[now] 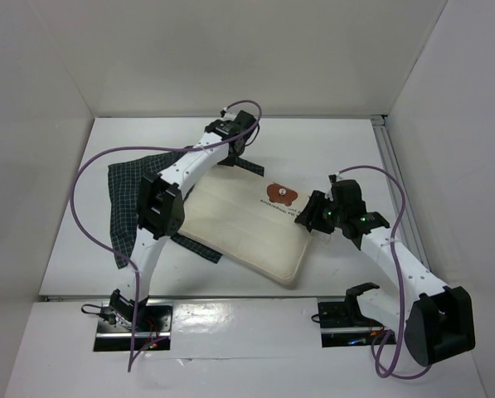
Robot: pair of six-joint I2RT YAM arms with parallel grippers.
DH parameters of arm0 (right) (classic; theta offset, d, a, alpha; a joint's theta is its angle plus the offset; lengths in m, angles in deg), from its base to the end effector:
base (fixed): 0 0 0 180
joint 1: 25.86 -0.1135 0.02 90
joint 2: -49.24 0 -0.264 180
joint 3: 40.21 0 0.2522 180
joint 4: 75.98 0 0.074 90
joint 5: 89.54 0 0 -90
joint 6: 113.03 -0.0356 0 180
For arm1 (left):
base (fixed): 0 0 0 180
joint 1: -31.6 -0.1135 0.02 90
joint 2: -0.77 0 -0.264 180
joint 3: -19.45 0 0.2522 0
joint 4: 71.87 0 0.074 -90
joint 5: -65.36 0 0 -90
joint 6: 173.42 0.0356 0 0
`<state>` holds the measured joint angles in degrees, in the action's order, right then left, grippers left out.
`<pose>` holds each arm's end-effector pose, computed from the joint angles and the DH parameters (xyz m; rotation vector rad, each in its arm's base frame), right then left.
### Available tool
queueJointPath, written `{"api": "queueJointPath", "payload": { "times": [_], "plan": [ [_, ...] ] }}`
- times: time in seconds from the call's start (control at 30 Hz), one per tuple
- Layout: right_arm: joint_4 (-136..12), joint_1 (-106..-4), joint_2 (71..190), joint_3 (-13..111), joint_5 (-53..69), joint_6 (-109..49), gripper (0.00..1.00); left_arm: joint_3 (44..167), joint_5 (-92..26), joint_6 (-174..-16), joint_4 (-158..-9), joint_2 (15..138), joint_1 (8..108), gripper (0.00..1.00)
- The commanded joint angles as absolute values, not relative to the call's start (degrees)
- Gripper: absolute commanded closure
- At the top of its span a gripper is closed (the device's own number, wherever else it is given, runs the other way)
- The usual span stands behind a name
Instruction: Put the pillow into the pillowcase
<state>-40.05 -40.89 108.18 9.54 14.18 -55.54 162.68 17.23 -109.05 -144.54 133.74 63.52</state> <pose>0.2000 0.0625 0.2224 0.2502 2.4232 0.6729 0.4324 -0.2414 0.2625 -0.0909 2.3443 0.5072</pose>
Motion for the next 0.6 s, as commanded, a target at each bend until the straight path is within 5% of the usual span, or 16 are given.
{"api": "queueJointPath", "payload": {
  "times": [0.0,0.37,0.57],
  "plan": [
    [-39.72,-41.33,106.37,11.26,13.47,-54.76,0.45,160.57,21.68,-110.24,-144.35,135.15,63.15,0.29],
    [-39.19,-41.33,106.37,10.73,13.47,-54.76,0.45,159.86,24.14,-109.18,-143.11,137.44,60.35,0.50],
    [-38.67,-41.33,106.37,10.20,12.94,-54.76,0.51,161.79,24.15,-108.47,-143.11,138.06,59.81,0.82]
  ]
}}
